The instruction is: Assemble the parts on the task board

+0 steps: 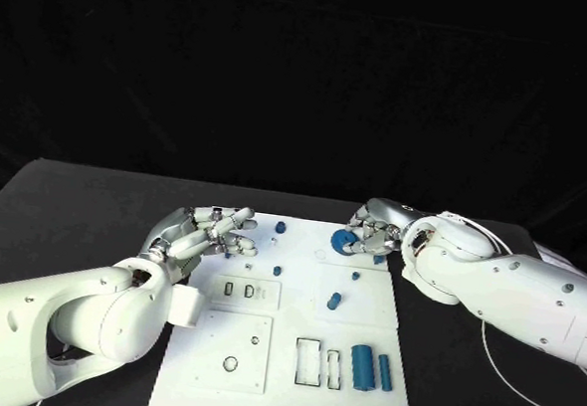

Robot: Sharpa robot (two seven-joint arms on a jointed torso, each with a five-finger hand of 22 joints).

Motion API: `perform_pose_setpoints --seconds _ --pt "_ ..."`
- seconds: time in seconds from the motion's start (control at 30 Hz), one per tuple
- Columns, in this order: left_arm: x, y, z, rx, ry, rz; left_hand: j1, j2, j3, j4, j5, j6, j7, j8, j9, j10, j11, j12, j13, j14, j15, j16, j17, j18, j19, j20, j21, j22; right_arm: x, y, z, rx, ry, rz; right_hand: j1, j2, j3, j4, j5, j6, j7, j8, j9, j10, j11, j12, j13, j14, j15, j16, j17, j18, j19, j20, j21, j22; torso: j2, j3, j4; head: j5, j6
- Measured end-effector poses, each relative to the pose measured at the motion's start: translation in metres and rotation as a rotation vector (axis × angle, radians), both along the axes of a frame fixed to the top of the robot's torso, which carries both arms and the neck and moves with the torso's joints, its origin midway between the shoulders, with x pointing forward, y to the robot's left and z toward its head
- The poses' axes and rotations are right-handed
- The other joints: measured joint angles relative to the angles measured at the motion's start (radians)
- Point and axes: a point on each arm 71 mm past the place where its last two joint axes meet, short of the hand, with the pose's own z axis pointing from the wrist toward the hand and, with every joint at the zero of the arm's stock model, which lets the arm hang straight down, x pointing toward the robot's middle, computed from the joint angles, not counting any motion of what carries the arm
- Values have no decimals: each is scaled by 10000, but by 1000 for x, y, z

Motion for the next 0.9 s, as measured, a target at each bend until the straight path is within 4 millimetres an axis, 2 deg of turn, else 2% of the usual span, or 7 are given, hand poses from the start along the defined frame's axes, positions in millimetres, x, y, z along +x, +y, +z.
perform_pose_setpoints --seconds 0.1,0.23,0.33,0.47,0.67,0.9 --pt "0 0 0 3 3 3 0 0 0 0 0 0 0 0 0 0 0 0 0 0 0 0 0 1 0 0 0 0 0 0 0 -18 -43 11 120 120 227 -125 -123 177 -67 138 1 109 -68 251 307 0 0 57 79 0 30 -30 64 101 0 0 2 1 -10" --pt "0 0 0 5 7 2 0 0 0 0 0 0 0 0 0 0 0 0 0 0 0 0 -1 0 0 0 0 0 -2 3 0 -70 -198 100 353 96 608 -311 -360 271 -123 201 3 272 -123 586 694 -14 -61 116 120 0 90 -90 142 247 0 1 2 -9 -16" --pt "0 0 0 4 8 -1 0 0 0 1 0 0 0 0 0 0 0 0 0 0 0 0 -1 1 0 0 0 8 -4 6 1 -87 -408 223 426 157 834 -426 -374 271 -123 201 0 458 -166 921 1050 -35 -109 173 120 1 105 -105 220 346 0 0 3 -10 -17" --pt "0 0 0 0 12 -12 0 0 0 1 0 0 0 0 0 0 0 0 0 0 0 0 -1 1 0 0 0 8 -10 15 0 3 -855 470 598 117 1119 -487 -412 302 -155 201 0 625 -266 1189 1372 -5 -151 174 120 1 142 -142 259 411 1 0 12 -20 3" --pt "1 -1 0 -3 16 -22 0 0 0 1 0 0 0 0 0 0 0 0 0 0 0 0 8 1 0 0 0 7 -22 39 7 392 -1431 1073 564 140 1255 -462 -444 302 -155 201 0 625 -266 1189 1406 -33 -179 173 119 0 178 -178 259 411 1 -11 25 -21 32" --pt "1 -1 -1 -7 21 -34 0 0 0 1 0 0 0 0 0 0 0 0 0 0 0 0 7 1 0 0 0 7 -29 74 12 765 -1633 1733 108 92 1353 -364 -465 303 -155 201 0 626 -266 1099 1370 -34 -179 173 118 1 177 -178 259 391 3 -15 26 16 41"
